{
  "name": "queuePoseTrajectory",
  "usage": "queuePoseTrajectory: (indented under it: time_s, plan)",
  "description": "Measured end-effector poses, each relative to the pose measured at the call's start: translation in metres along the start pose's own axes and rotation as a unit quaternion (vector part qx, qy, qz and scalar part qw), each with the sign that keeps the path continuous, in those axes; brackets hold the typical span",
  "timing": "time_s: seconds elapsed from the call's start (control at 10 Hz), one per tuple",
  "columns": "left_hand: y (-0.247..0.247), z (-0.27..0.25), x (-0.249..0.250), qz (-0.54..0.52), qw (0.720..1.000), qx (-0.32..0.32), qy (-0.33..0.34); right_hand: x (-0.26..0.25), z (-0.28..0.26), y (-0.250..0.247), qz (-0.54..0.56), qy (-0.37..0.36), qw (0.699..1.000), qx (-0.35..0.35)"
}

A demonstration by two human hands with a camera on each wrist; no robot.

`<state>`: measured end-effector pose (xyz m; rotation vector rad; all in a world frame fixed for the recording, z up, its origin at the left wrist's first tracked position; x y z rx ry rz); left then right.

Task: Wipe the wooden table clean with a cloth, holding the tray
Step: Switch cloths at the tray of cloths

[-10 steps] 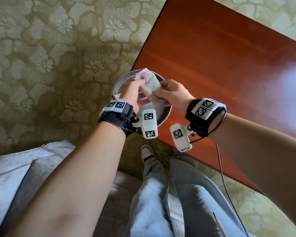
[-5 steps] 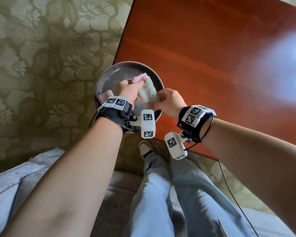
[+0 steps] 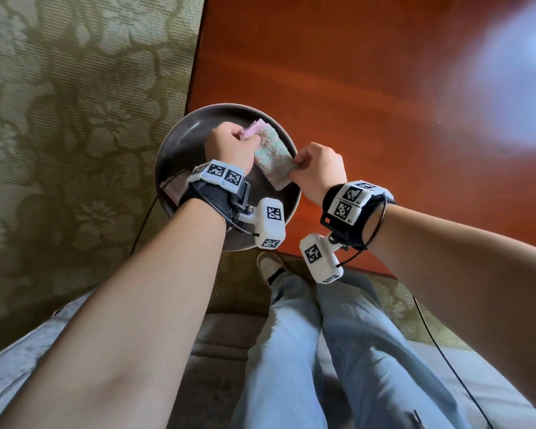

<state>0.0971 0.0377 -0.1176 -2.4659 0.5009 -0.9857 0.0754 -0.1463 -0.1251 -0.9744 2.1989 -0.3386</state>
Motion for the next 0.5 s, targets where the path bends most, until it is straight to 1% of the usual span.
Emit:
queuePoseTrajectory:
  time_s: [0.3,0.4,0.5]
  plan:
    - [0.003,0.011,-0.001,0.047,0.998,0.017,0.037,-0.003,0.004,-0.002,-0.048,-0.019,0.999,0.009]
    - [0.003,0.008,0.002,0.051,0.997,0.022,0.047,-0.002,0.0,-0.002,-0.037,-0.022,0.999,0.011]
    - [0.001,0.007,0.008,0.059,0.996,0.036,0.051,-0.006,-0.004,-0.012,-0.014,-0.029,0.999,0.037]
Point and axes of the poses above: each hand's wrist, its own z-axis towards the middle knuckle, its own y-axis out of the palm, x = y × z, the point moved 5 cm from there along z, towards the middle knuckle, and after that the axes turned 11 degrees about -x, right-handed, at the moved point
